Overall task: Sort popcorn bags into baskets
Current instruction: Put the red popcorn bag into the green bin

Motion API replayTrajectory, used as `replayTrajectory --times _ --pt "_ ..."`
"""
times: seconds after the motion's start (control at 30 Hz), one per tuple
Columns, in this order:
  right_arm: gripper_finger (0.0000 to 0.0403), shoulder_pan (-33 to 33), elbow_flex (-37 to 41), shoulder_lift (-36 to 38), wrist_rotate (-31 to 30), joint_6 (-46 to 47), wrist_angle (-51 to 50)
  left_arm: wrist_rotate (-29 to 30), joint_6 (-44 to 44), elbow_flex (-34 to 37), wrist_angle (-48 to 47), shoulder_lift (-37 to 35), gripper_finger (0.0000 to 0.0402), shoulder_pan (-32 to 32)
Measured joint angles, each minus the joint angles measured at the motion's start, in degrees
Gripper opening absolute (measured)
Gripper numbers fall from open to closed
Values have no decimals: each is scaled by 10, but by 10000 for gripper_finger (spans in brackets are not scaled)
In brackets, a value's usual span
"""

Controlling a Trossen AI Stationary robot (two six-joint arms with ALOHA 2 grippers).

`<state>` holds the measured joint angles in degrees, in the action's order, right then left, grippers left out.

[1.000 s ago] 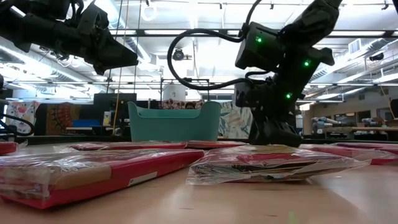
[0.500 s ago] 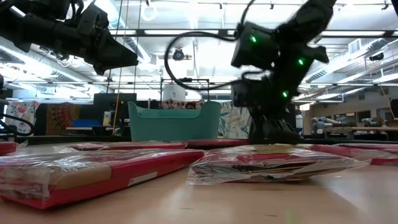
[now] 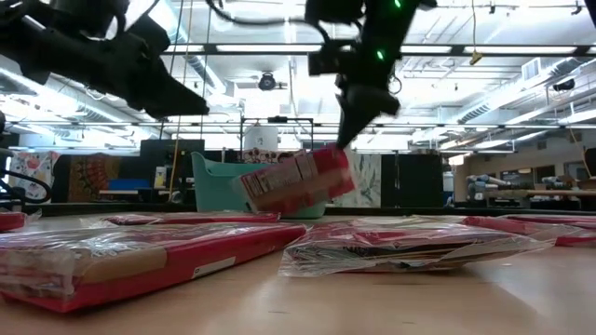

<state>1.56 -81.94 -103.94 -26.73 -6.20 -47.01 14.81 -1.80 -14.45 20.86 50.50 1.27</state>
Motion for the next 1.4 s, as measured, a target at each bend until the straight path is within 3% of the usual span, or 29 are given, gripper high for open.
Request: replayTrajectory --times 0.23,0.6,0.87,1.2,1.4 --pt "2 -14 -64 0 48 7 -33 2 -8 -63 -2 100 266 0" --pt "0 -22 -99 0 69 44 -50 -11 -35 -144 -2 285 253 0" --pt "0 -22 -99 0 71 68 -49 13 -36 -198 -2 364 212 3" --pt "1 -20 -99 0 95 73 -41 18 -20 -288 -48 423 120 9" --pt "7 -19 -99 0 94 71 -42 30 -13 -291 -59 421 47 9"
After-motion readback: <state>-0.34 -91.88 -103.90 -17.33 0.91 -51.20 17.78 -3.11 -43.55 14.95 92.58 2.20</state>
